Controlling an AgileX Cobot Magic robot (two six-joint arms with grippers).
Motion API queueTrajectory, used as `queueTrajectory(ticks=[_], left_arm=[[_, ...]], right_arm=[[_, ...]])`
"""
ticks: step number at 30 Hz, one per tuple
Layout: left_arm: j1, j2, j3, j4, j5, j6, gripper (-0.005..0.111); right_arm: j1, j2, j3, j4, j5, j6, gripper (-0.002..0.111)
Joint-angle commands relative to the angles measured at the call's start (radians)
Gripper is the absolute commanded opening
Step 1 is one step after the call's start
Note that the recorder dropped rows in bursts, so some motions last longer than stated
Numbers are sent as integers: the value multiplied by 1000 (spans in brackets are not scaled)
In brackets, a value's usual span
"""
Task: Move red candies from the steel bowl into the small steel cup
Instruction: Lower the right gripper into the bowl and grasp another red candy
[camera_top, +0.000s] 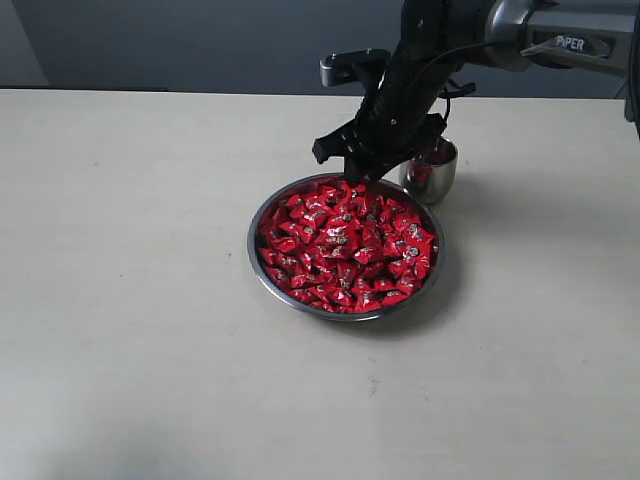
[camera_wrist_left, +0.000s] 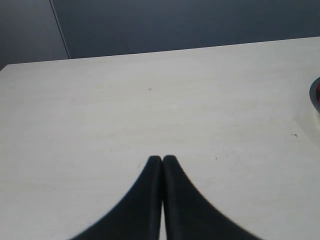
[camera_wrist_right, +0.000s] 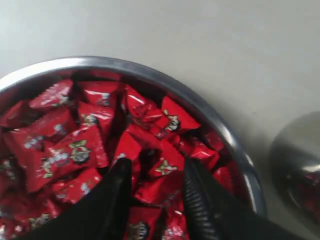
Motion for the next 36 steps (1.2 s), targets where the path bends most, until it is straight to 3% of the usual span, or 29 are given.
queueTrajectory(ticks=[1, 15, 21, 36], left_arm=[[0, -5, 2, 2, -8, -2, 0], [0, -5, 2, 2, -8, -2, 0], [0, -5, 2, 2, -8, -2, 0], [0, -5, 2, 2, -8, -2, 0]], right_arm=[[1, 13, -4, -72, 2, 52, 34], [0, 52, -4, -37, 9, 52, 32], [0, 52, -4, -43, 13, 48, -1], [0, -46, -58, -83, 44, 44, -1]])
